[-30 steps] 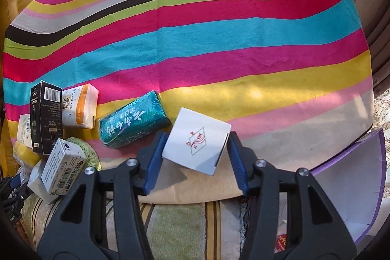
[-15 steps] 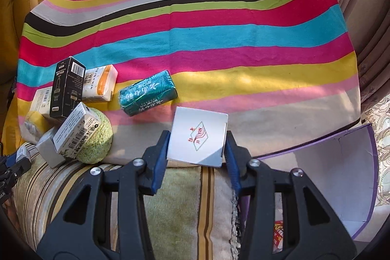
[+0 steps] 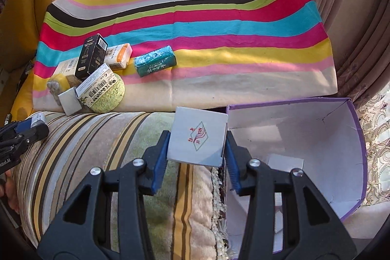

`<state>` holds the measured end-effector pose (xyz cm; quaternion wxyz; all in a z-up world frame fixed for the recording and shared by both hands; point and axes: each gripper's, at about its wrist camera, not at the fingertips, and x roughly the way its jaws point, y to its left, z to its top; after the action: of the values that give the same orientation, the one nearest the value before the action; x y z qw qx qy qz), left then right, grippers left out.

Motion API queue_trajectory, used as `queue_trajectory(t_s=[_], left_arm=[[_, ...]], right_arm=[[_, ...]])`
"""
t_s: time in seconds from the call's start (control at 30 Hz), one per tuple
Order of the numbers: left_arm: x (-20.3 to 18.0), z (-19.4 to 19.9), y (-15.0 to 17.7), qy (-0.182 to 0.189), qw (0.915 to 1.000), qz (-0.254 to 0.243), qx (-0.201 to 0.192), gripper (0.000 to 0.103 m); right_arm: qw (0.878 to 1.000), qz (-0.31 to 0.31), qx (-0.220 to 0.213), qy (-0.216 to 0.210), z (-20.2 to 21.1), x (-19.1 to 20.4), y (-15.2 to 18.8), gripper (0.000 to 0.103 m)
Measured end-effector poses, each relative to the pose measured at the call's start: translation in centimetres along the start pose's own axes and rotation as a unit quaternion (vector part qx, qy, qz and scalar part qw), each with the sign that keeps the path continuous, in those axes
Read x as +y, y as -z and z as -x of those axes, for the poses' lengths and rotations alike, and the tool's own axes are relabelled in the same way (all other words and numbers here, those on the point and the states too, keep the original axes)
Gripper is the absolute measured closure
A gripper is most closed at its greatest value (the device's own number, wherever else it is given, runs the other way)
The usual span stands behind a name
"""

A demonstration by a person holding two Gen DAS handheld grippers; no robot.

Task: Organize objects
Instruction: 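Grasp the silver foil cylinder with the left tool while the right grasps a red-diamond white box, then carry both held items over the purple-rimmed box, then open both tools to drop the items into the purple-rimmed box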

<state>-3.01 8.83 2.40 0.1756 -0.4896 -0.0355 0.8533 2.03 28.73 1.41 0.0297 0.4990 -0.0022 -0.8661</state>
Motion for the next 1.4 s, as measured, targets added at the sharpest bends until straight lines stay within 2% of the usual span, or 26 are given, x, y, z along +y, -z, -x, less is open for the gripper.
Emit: queue_trajectory(t_s=[0.23, 0.47, 0.83, 1.0, 1.17, 1.23, 1.27, 1.33, 1.4], left_arm=[[-4.5, -0.6, 0.0, 0.016, 0.9989, -0.045, 0.006, 0.054], [-9.4, -1.4, -0.3, 0.032, 0.995, -0.094, 0.013, 0.054], [-18.7, -4.2, -0.1, 0.065, 0.9792, -0.189, 0.035, 0.055], [-21.5, -5.4, -0.2, 0.082, 0.973, -0.21, 0.047, 0.054], [-23.4, -6.5, -1.2, 0.107, 0.9711, -0.207, 0.051, 0.053], [-23.9, -6.7, -1.8, 0.123, 0.9708, -0.2, 0.051, 0.05], [-24.1, -6.8, -2.1, 0.129, 0.9707, -0.196, 0.051, 0.042], [-24.3, -6.8, -2.4, 0.13, 0.9719, -0.191, 0.044, 0.036], [-24.4, -6.3, -2.6, 0.136, 0.972, -0.189, 0.033, 0.035]], right_arm=[[1.0, -0.028, -0.004, 0.002, 1.5, -3.0, 1.9, 0.056], [0.998, -0.043, -0.007, 0.034, 2.2, -6.1, 3.8, 0.056], [0.992, -0.082, -0.007, 0.091, 2.7, -11.7, 6.2, 0.055], [0.989, -0.099, -0.013, 0.11, 3.1, -13.7, 6.6, 0.055], [0.985, -0.11, -0.02, 0.131, 3.4, -14.9, 6.7, 0.054], [0.984, -0.114, -0.021, 0.133, 3.5, -15.1, 6.6, 0.051], [0.984, -0.115, -0.022, 0.136, 3.5, -15.2, 6.6, 0.047], [0.982, -0.115, -0.027, 0.145, 3.7, -15.3, 6.5, 0.041], [0.981, -0.117, -0.031, 0.15, 3.9, -15.3, 6.4, 0.034]])
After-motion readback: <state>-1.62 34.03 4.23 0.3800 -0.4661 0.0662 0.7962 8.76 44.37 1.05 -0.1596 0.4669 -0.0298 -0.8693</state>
